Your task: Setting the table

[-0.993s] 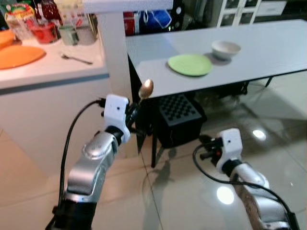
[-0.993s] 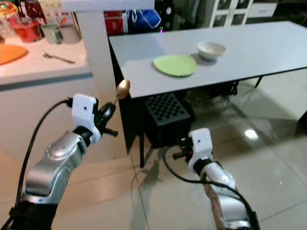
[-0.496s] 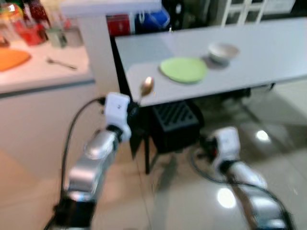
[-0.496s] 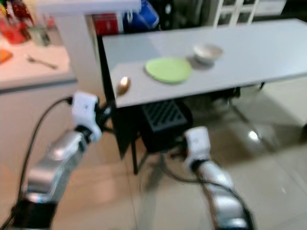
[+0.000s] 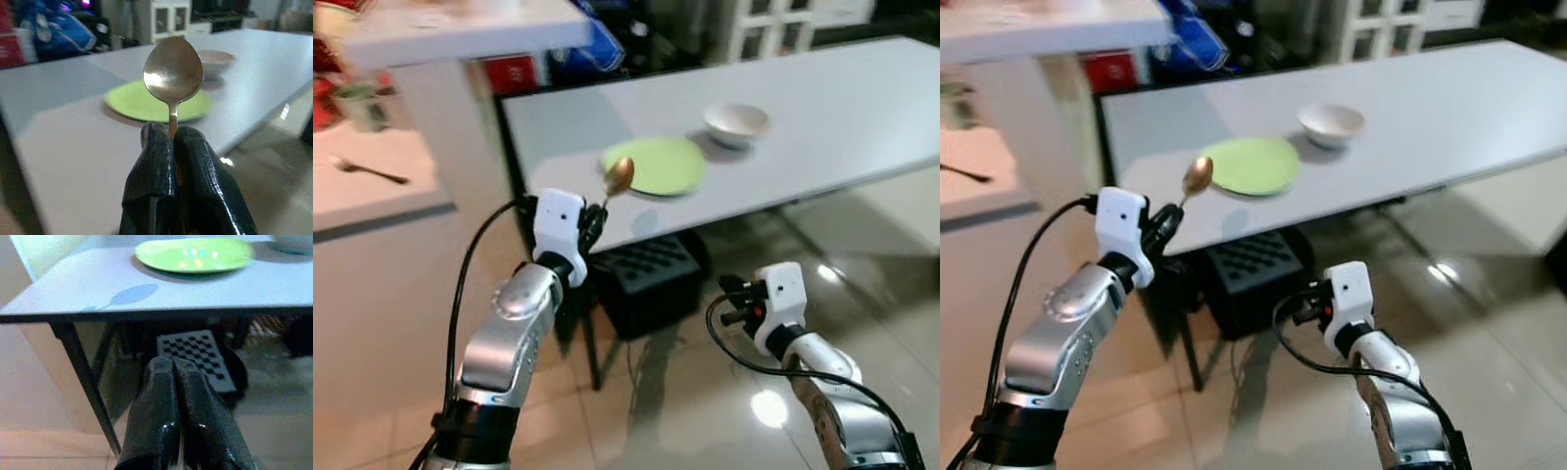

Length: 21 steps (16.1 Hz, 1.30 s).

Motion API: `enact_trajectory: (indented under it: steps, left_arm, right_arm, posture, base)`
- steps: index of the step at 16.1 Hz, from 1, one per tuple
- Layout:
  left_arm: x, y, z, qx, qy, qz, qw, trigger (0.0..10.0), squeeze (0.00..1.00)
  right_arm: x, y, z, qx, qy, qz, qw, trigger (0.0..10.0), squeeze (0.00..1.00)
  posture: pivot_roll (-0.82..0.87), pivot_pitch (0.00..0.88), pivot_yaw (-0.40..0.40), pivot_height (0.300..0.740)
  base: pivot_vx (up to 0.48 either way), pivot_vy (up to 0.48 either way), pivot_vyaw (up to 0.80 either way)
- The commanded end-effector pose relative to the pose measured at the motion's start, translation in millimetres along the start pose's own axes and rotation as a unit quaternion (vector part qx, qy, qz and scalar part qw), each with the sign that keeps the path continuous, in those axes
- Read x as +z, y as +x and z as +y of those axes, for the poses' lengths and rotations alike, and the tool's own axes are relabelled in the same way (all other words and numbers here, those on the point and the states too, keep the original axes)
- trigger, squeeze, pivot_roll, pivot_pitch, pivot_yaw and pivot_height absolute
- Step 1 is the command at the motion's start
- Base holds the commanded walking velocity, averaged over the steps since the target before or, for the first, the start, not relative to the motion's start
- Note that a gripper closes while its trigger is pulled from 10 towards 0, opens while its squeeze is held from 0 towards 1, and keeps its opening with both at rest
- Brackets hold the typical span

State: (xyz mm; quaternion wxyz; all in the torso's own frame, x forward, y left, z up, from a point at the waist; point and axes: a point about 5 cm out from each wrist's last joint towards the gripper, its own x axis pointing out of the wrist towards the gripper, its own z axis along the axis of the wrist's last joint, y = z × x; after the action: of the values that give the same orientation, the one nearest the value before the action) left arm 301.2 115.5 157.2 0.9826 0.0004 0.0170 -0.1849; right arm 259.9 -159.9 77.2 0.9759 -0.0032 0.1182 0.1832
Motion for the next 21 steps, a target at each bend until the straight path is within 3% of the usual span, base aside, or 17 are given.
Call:
enact_trajectory:
  steps: [1, 7, 16, 21]
  left_arm:
    - [1.6, -1.0, 6.8, 0.013, 0.001, -0.002, 1.0, 0.0, 0.0]
    - [2.7, -0.1, 7.5, 0.016, 0.003, -0.005, 1.0, 0.0, 0.0]
    - [1.8, 1.5, 6.7, 0.017, 0.001, -0.004, 1.0, 0.0, 0.0]
    - [-1.6, 3.0, 8.5, 0.025, 0.002, 0.011, 1.0, 0.0, 0.0]
  right_arm:
    - [3.3, 2.9, 5.9, 0.01, 0.001, -0.007, 1.0, 10.0, 0.0]
    - [4.4, 3.3, 6.4, 0.008, 0.001, -0.009, 1.0, 10.0, 0.0]
    - [2.0, 1.7, 5.8, 0.006, 0.0, -0.005, 1.0, 10.0, 0.0]
    - [0.9, 0.5, 7.5, 0.008, 0.001, -0.004, 1.0, 10.0, 0.0]
  posture:
    - [-0.02, 0.0, 0.027, 0.74]
    - [-0.02, 0.0, 0.032, 0.74]
    - [-0.03, 0.0, 0.037, 0.74]
    - [-0.03, 0.0, 0.038, 0.74]
  base:
    - [0.0, 0.0, 0.0]
    - [0.0, 0.0, 0.0]
    - [0.352, -0.32, 0.0]
    - [0.472, 0.0, 0.0]
